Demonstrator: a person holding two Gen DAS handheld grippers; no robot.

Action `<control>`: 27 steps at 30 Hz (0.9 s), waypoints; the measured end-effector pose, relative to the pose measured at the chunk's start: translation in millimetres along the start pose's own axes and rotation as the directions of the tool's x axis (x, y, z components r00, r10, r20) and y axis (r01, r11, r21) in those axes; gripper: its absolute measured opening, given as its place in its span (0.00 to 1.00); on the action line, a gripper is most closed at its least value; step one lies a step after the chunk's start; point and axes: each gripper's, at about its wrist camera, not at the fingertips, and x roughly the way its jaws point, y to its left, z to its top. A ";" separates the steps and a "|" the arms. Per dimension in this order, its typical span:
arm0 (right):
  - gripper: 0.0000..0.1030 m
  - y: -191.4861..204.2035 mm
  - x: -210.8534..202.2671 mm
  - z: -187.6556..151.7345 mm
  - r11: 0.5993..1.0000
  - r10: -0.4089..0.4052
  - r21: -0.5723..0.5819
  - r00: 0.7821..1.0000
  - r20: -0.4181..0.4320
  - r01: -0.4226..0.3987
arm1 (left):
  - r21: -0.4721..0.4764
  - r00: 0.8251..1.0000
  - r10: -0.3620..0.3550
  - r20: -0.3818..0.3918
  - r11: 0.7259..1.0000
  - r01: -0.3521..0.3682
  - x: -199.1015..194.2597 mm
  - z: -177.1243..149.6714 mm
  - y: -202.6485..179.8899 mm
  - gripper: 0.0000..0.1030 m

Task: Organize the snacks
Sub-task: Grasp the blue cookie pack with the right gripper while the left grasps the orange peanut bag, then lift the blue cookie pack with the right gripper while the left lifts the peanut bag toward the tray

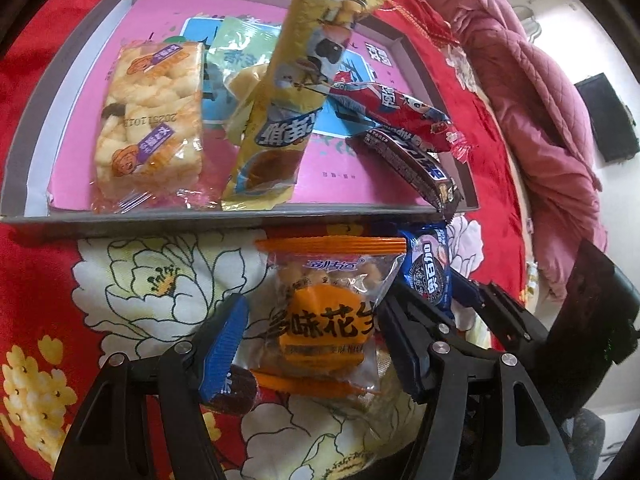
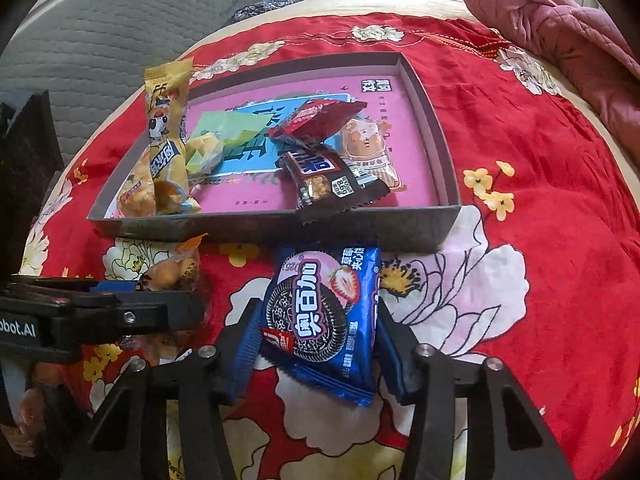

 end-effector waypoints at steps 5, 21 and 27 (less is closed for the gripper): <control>0.50 3.3 5.6 3.0 0.999 -0.016 -0.035 1.000 0.000 0.016 | 0.018 0.999 0.034 0.016 0.999 -0.034 4.0 0.6 -7.0 0.65; 0.49 -6.3 -2.9 3.6 0.998 0.060 0.023 0.998 0.008 -0.061 | 0.046 0.998 0.027 0.054 0.999 -0.029 -9.0 -3.6 -8.0 0.44; 0.49 -7.2 -14.7 2.8 0.992 0.116 0.044 0.992 0.042 -0.118 | 0.031 0.994 0.021 0.107 0.999 -0.024 -31.0 -1.9 -0.1 0.44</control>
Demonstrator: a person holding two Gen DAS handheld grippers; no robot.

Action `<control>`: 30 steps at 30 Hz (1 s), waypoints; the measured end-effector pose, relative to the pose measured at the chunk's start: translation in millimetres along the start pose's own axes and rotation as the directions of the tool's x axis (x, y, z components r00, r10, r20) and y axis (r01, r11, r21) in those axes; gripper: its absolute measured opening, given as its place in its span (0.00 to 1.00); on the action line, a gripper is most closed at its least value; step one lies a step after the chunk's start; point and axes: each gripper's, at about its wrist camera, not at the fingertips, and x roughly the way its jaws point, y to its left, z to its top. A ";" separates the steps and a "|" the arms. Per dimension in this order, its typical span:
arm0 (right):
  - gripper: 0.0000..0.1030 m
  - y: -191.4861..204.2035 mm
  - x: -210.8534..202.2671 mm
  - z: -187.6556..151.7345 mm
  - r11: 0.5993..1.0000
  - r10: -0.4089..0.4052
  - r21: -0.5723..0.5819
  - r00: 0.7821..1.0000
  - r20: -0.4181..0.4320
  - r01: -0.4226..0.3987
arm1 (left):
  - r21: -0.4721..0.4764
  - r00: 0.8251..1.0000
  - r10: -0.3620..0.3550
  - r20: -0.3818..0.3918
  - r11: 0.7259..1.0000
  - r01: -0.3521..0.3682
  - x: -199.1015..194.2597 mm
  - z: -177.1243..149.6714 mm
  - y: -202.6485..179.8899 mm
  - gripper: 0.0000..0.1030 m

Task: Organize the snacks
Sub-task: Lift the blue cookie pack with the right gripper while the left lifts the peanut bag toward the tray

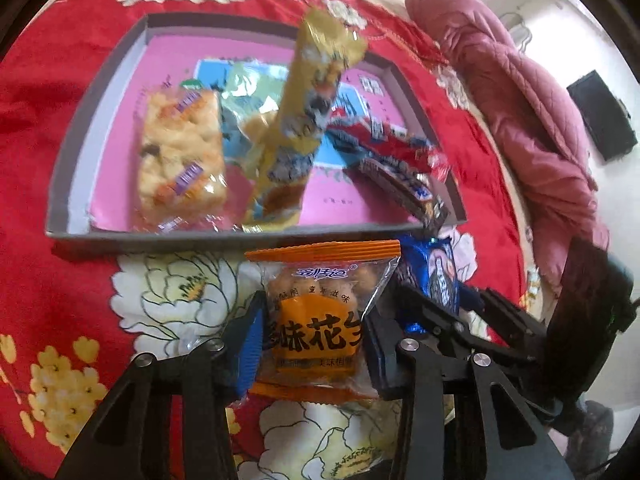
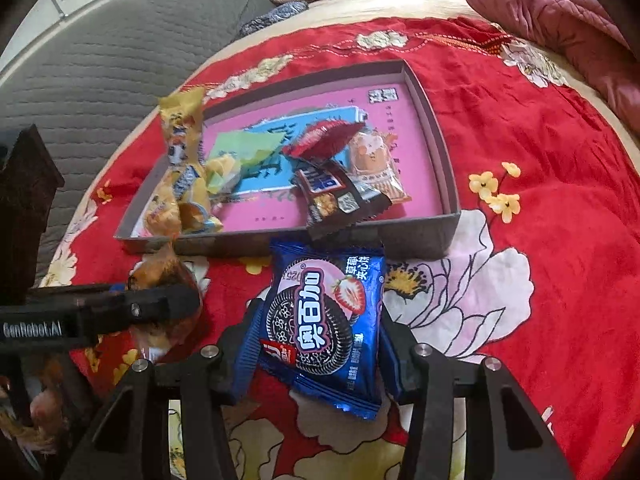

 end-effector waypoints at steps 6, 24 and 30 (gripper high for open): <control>0.49 8.4 -13.0 2.3 0.999 0.048 -0.021 0.997 0.052 -0.047 | 0.004 0.999 0.005 0.048 1.000 -0.006 -21.5 3.0 0.0 0.44; 0.49 9.0 -37.8 11.5 0.994 0.107 -0.021 0.975 0.196 -0.104 | 0.002 0.991 0.030 0.131 1.000 -0.031 -47.2 13.4 1.9 0.44; 0.49 9.2 -34.0 20.6 0.995 0.102 -0.029 0.971 0.216 -0.098 | 0.008 0.989 0.039 0.140 0.999 -0.041 -41.1 21.9 -0.8 0.44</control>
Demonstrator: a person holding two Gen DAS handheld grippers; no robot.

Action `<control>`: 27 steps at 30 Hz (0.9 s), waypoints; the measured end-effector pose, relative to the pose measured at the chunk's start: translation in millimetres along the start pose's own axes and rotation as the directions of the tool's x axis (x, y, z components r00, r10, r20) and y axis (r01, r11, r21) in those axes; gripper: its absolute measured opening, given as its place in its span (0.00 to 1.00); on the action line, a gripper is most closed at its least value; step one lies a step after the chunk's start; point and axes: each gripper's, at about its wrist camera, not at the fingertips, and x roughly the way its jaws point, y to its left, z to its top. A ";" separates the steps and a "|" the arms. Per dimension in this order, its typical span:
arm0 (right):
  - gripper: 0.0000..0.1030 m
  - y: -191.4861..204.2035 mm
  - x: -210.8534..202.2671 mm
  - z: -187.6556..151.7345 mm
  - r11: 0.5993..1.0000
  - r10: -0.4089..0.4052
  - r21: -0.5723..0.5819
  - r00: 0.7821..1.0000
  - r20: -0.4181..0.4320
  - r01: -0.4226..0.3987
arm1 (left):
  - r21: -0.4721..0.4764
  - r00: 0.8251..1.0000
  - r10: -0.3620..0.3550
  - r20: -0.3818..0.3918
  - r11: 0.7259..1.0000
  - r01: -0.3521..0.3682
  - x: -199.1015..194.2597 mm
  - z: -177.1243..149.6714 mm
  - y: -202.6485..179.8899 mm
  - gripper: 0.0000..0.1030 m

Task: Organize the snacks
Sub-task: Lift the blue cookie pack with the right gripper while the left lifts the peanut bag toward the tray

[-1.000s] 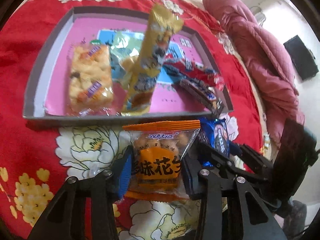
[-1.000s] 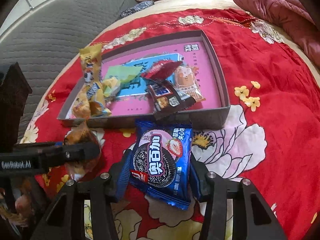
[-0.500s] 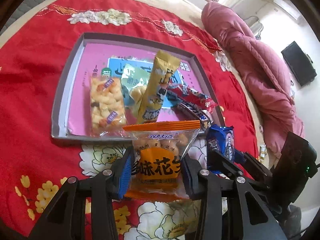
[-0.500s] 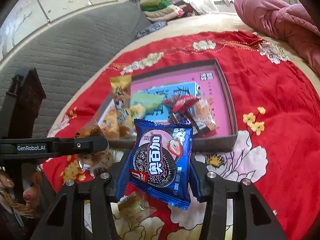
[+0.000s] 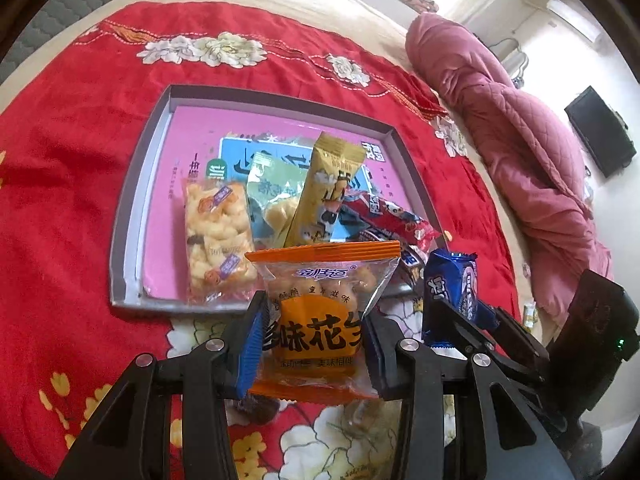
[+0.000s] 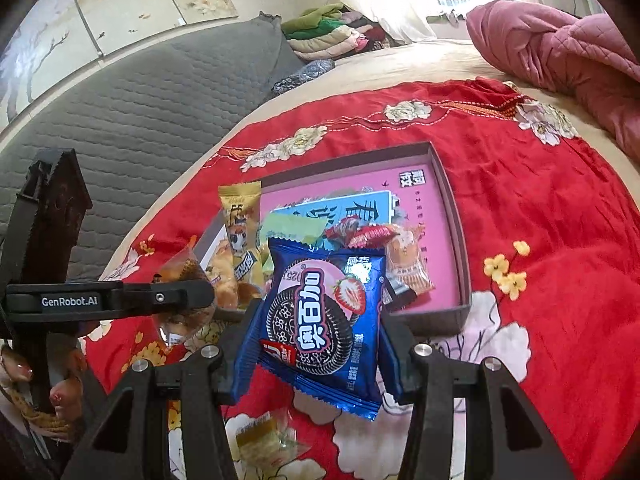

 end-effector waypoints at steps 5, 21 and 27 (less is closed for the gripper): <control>0.49 0.5 8.3 4.1 1.000 -0.013 -0.020 1.000 -0.004 0.013 | 0.005 1.000 0.016 0.000 1.000 -0.016 9.5 3.6 -0.7 0.44; 0.49 -8.1 14.9 12.2 1.000 -0.019 -0.010 1.000 0.014 0.019 | 0.003 0.999 0.043 0.009 0.999 -0.043 25.3 18.8 1.9 0.44; 0.49 -6.0 19.9 15.8 0.999 -0.026 -0.034 0.999 0.024 0.027 | 0.003 0.998 0.051 0.023 0.999 -0.051 25.6 24.6 2.3 0.44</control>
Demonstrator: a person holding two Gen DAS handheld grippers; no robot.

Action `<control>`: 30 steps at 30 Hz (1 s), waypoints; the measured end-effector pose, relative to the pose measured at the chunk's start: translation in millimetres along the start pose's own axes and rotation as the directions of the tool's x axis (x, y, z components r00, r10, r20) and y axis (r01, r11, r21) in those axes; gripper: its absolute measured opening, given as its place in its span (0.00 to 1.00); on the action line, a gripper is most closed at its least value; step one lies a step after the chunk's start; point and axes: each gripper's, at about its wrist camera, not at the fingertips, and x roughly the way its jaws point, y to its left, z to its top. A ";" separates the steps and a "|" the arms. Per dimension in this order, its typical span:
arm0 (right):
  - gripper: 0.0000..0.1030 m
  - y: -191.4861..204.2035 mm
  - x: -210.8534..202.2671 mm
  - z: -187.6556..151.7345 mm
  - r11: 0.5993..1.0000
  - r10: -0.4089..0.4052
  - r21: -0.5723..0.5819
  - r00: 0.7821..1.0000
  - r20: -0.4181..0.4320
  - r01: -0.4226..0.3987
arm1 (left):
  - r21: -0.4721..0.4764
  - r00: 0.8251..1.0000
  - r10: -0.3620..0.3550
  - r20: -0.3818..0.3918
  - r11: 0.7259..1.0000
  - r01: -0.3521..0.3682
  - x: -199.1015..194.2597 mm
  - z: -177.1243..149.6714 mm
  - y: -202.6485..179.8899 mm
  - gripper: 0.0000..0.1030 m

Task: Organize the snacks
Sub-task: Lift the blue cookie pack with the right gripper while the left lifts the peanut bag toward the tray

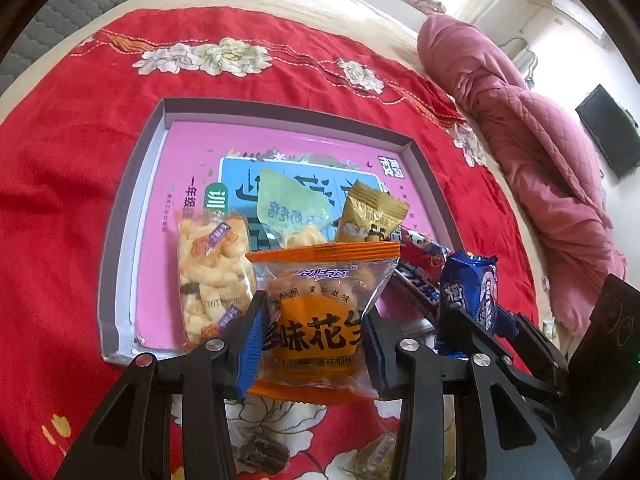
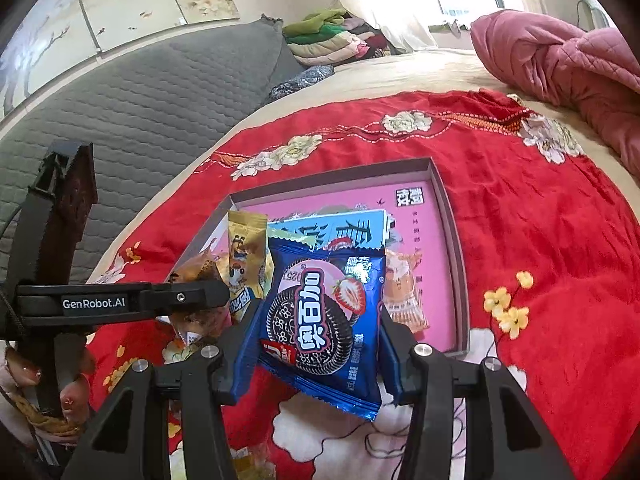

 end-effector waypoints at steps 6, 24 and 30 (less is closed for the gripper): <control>0.49 3.2 9.4 4.2 0.999 -0.011 -0.036 1.000 0.002 0.011 | 0.004 1.000 0.008 0.011 1.000 -0.008 1.4 4.7 -0.9 0.44; 0.49 9.3 29.2 12.3 0.997 0.024 -0.074 1.000 -0.003 -0.024 | 0.007 0.998 0.052 0.024 0.999 -0.052 7.3 17.4 2.0 0.44; 0.49 12.3 35.4 13.2 0.995 0.032 -0.090 0.999 -0.011 -0.033 | 0.008 0.997 0.073 0.030 0.997 -0.073 8.2 22.2 5.4 0.44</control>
